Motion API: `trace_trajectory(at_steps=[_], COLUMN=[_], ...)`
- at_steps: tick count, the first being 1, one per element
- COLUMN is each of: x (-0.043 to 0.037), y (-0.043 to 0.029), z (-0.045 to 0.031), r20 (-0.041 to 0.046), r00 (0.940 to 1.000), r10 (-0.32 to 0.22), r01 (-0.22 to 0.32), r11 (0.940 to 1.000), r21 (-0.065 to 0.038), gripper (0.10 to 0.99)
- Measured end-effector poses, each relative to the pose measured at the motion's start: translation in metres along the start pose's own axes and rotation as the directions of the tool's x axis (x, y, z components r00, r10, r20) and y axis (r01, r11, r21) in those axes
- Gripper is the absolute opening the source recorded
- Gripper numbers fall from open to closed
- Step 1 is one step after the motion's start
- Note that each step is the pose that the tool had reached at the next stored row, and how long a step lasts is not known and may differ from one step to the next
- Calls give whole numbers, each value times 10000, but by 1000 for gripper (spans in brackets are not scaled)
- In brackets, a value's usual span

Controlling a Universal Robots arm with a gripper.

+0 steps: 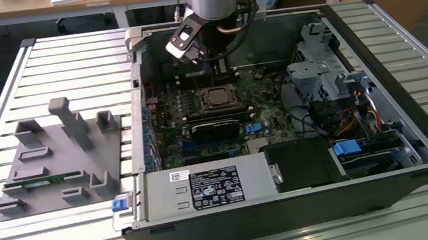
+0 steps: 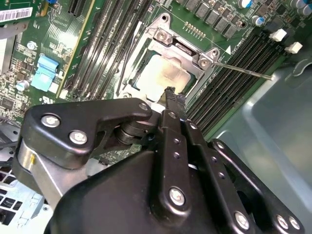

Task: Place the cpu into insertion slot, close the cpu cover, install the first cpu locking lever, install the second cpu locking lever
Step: 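Install the first cpu locking lever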

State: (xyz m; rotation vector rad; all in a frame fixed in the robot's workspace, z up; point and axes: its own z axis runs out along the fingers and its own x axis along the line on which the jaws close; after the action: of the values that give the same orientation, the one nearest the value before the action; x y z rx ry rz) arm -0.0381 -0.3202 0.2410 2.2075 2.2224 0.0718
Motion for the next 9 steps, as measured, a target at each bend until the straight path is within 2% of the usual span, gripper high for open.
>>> trace_trajectory(at_steps=[9], x=[3], y=[5], z=[-120], r20=[-2], r00=[10000], r10=[1], r01=[-1], r11=[10000], r21=[-1], gripper=[106])
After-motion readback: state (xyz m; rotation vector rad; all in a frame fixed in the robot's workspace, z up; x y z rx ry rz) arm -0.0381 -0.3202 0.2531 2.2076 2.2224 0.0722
